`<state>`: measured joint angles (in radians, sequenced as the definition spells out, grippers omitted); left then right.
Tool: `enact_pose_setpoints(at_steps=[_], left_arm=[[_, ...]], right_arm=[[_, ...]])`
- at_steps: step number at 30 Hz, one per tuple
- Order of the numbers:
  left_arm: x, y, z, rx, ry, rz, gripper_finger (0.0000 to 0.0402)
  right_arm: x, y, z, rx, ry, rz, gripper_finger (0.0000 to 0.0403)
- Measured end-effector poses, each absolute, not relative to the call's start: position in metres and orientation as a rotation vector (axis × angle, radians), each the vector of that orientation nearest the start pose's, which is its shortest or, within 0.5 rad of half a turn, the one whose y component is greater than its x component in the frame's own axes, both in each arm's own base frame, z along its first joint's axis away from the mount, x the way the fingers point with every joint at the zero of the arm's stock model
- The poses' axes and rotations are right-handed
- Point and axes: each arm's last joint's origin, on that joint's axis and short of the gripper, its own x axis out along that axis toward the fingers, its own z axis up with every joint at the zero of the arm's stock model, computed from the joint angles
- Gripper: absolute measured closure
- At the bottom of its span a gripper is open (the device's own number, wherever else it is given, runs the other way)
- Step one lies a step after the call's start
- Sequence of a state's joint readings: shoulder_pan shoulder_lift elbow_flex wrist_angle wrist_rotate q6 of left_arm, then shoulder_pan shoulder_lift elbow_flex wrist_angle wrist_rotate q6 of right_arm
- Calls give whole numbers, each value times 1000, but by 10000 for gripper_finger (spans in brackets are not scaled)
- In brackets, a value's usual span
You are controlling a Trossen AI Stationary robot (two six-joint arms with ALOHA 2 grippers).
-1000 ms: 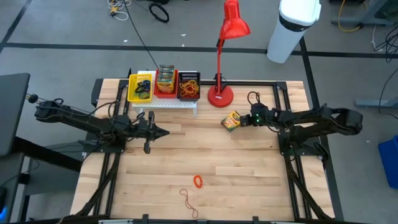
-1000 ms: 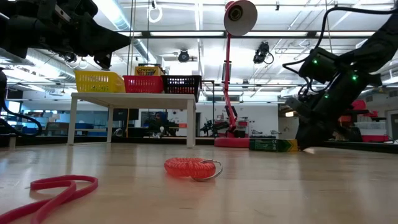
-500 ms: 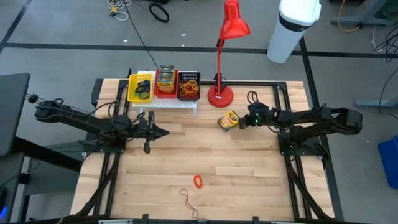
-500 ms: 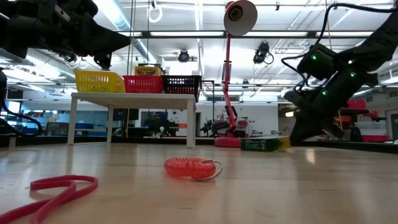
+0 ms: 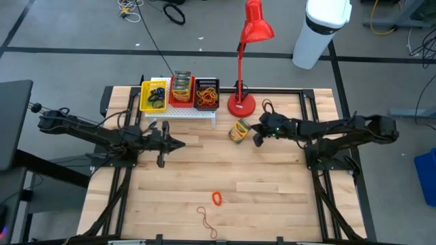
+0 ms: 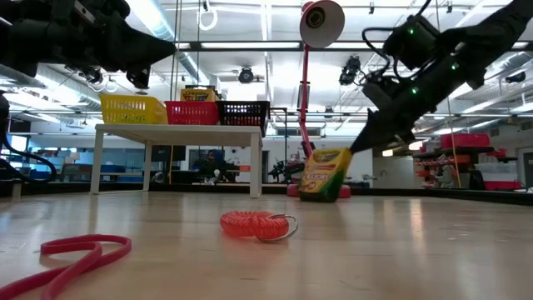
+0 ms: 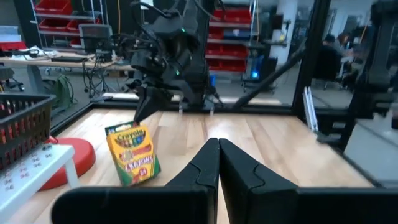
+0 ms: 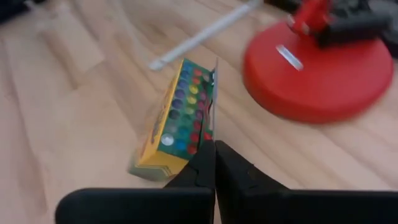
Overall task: Pick & Place Office Desk Supplies
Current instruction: Put the crayon box into the red bin on the shelf
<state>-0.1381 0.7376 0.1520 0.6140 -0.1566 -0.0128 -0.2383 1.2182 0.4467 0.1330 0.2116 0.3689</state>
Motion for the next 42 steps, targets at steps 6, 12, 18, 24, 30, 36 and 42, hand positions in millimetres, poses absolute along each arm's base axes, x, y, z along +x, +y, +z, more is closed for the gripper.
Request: enact_pose_setpoints(at_steps=[6,12,18,24,30,36,42], left_arm=[[158,-17,201,-207,-65,24,389],[165,-15,197,-217,28,34,389],[182,-17,198,-201,83,30,370],[195,-19,200,-160,115,31,353],[196,-19,198,-165,135,33,351],[196,-19,198,-145,139,31,351],[196,-19,198,-109,141,29,351]], right_arm=[[222,-50,173,273,555,-489,402],[226,-43,177,254,541,-438,402],[228,-43,179,271,523,-417,398],[229,-44,184,287,489,-459,330],[226,-33,191,276,532,-484,202],[216,-11,155,270,519,-505,92],[216,-8,125,221,419,-535,70]])
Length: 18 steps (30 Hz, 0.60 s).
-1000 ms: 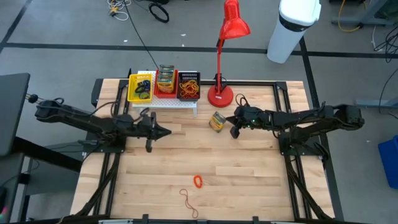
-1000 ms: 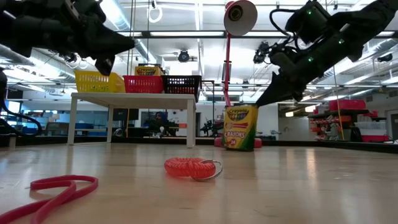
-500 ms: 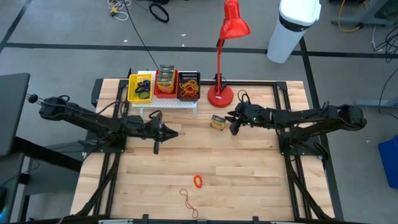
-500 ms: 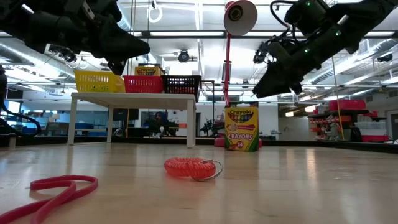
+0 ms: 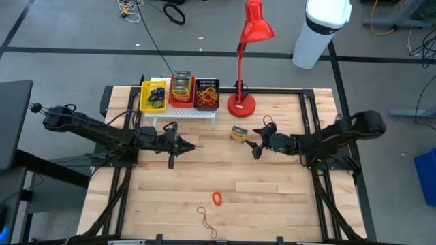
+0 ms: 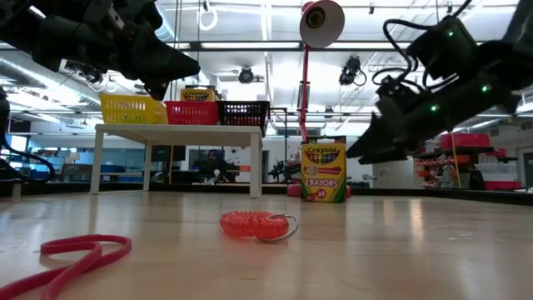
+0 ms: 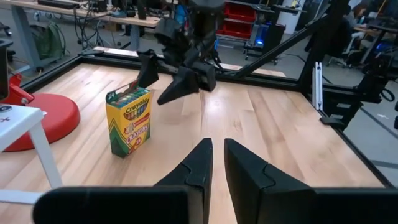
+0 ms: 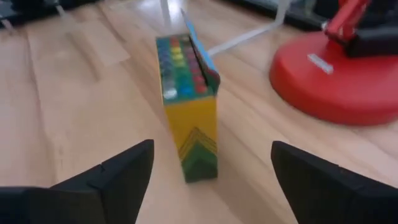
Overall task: Pick & Place Office Desk Supplies
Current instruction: Put the crayon box into the red bin on the shelf
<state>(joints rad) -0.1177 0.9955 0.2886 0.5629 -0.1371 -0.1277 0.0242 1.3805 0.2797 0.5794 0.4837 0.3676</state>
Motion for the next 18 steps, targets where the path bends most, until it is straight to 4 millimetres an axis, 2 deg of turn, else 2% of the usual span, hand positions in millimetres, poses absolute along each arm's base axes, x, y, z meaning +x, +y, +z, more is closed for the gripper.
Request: enact_pose_setpoints(at_steps=[5,10,14,18], left_arm=[[196,-19,198,-104,141,31,351],[196,-19,198,-116,141,33,351],[196,-19,198,-126,140,33,351],[196,-19,199,-158,128,35,351]], right_arm=[[233,-10,112,116,345,-516,94],[243,-23,101,110,314,-563,132],[247,-24,101,127,287,-506,183],[249,-22,105,117,259,-451,252]])
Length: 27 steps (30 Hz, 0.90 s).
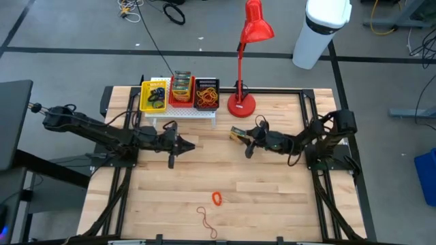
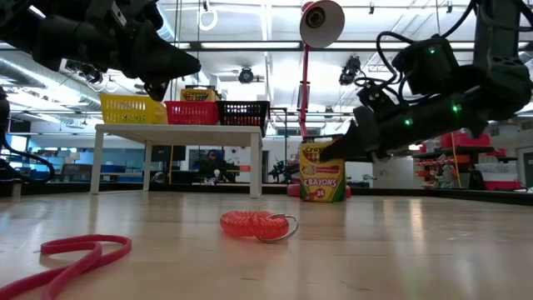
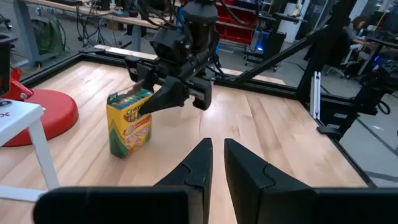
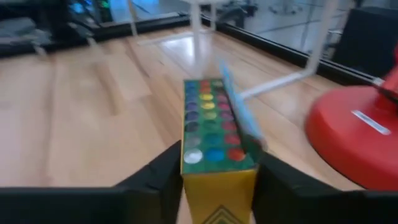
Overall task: Pick & Place Office Desk Supplies
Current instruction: Put the crayon box into the red bin on the shelf
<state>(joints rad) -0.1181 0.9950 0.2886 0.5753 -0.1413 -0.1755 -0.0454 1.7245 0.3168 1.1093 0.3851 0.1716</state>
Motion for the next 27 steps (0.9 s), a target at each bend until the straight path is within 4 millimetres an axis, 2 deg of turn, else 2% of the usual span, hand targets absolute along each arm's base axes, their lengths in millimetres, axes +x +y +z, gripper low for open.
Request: enact_pose_setpoints(at_steps=[4,9,11,14,17,22,25,27], left_arm=[[192,-17,205,-156,92,75,351],[178,-13,213,-136,97,149,351],[171,-12,214,-132,111,170,351],[162,-10,219,-129,107,201,351],[155,-9,223,-119,89,215,351],[146,-8,225,-110,90,220,351],[143,-7,222,-110,123,234,351],[143,-7,221,-109,136,235,351]], right_arm=[[251,-21,109,110,219,-394,304],[266,-18,118,118,196,-289,303],[281,-13,126,90,200,-240,291],[315,-6,141,14,198,-165,272],[352,-3,149,-20,162,-45,280],[396,-1,131,-55,174,38,302],[414,-1,117,-54,188,59,294],[425,-1,115,-54,171,69,281]])
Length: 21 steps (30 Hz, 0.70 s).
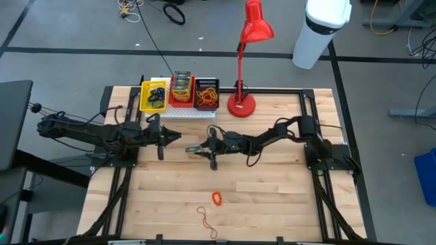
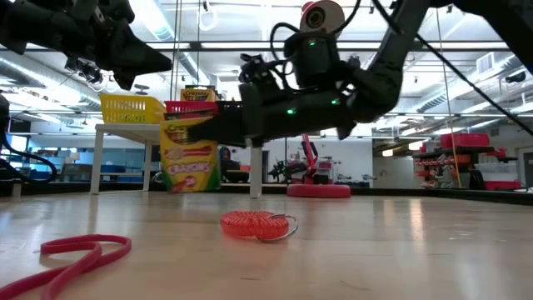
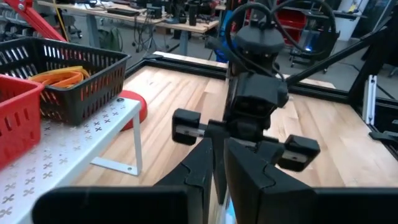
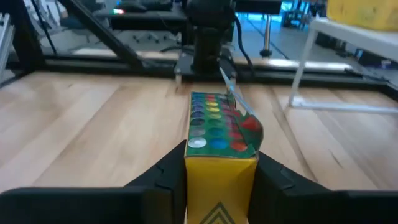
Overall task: Pick & Place Office Desk Supplies
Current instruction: Put the crayon box into the red bin on the shelf
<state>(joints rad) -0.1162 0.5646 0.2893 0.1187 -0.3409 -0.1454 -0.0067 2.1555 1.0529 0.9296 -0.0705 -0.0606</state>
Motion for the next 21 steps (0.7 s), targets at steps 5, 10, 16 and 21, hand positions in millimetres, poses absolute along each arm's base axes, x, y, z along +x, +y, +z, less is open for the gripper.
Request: enact_pose_setpoints(at_steps=[5,10,16,21], left_arm=[[144,-7,220,-106,148,236,351],[146,-7,217,-109,166,237,351],[150,-8,213,-109,201,240,351],[153,-8,209,-132,221,245,351]], right_arm=[[441,-1,113,-80,153,72,282],[442,-1,113,-88,163,62,293],[441,-2,109,-89,202,52,258],[441,-2,108,-91,215,13,224]])
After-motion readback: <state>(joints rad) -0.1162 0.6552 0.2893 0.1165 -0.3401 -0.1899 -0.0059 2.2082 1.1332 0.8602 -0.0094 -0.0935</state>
